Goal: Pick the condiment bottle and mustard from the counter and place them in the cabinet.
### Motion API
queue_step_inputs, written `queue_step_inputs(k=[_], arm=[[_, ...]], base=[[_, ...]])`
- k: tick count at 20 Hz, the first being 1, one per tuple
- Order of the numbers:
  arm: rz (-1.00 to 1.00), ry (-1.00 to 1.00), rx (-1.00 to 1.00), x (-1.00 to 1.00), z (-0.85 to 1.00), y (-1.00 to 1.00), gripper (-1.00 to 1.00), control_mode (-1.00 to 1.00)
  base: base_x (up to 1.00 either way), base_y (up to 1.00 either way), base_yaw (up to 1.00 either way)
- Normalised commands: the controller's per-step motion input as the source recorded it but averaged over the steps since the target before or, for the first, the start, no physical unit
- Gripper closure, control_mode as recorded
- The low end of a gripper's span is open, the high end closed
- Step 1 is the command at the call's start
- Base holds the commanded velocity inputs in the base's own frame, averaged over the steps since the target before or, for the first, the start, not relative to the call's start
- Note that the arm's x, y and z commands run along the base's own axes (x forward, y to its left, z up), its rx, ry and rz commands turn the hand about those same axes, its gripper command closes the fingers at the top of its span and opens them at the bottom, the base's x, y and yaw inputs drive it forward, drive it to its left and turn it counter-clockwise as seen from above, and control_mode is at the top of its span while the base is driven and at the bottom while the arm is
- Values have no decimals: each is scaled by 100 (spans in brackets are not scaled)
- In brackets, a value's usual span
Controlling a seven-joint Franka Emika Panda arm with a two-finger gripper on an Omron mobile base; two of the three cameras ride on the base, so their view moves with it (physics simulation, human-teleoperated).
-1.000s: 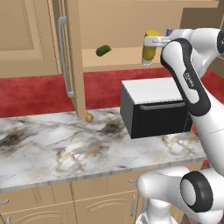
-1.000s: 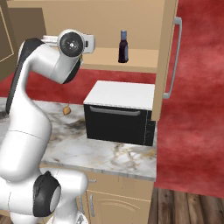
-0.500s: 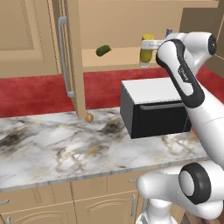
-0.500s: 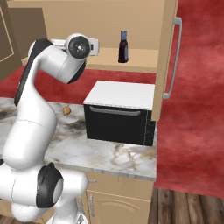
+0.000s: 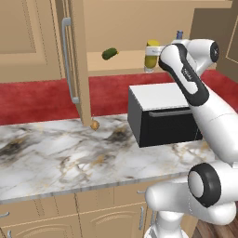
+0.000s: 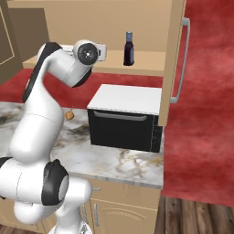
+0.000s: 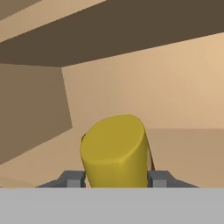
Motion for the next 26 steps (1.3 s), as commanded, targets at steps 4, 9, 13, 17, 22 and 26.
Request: queue_step_inputs(k=[4, 9, 13, 17, 22, 26], arm=[[0, 0, 0, 20, 0, -2, 100, -100], [0, 0, 0, 7, 6, -1, 100, -100], [0, 0, 0, 0, 10, 0, 100, -100], [0, -1, 0, 6, 5, 0, 100, -100], [0, 0, 0, 25, 0, -3, 100, -100], [0, 0, 0, 35, 0, -6, 100, -100]], base=[[0, 0, 0], [0, 0, 0], [0, 0, 0], [0, 0, 0], [0, 0, 0], [0, 0, 0]])
